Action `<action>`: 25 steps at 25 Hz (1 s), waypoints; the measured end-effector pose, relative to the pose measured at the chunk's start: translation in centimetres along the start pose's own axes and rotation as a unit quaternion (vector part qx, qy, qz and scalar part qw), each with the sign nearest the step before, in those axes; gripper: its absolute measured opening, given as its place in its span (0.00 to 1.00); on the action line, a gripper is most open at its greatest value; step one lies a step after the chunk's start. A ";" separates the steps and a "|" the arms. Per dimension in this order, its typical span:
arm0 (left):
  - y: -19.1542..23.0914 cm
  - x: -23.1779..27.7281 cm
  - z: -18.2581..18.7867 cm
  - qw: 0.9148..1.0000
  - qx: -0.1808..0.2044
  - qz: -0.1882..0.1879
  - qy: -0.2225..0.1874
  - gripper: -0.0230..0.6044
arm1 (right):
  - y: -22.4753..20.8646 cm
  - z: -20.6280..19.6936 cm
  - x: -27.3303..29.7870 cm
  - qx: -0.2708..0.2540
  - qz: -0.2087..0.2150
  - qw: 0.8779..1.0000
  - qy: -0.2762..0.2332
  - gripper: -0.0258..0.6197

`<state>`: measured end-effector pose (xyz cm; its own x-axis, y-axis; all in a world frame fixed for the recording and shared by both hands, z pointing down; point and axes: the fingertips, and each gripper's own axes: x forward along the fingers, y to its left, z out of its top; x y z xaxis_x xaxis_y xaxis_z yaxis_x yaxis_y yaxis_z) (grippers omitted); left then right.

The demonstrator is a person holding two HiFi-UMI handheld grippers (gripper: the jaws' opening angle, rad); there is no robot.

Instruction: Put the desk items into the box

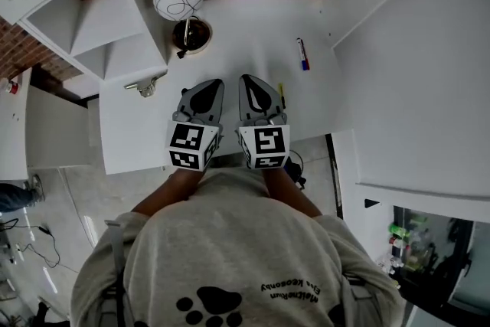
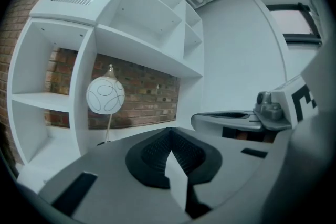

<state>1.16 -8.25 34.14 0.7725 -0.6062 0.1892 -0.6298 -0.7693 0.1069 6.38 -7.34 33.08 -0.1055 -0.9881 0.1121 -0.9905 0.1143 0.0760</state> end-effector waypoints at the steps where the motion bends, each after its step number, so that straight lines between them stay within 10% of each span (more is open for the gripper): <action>1: -0.7 0.5 0.1 1.000 -0.001 -0.010 0.001 0.05 | -0.8 0.0 -0.4 0.002 -0.011 1.000 0.000 0.06; 25: -10.3 6.0 1.7 0.989 0.062 -0.132 -0.001 0.05 | -11.7 -0.1 -6.6 0.011 -0.144 0.990 0.008 0.06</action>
<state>12.43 -4.33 32.50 0.9091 -0.3809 0.1688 -0.3913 -0.9197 0.0318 18.65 -2.17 31.53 0.1818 -0.9778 0.1045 -0.9811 -0.1733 0.0860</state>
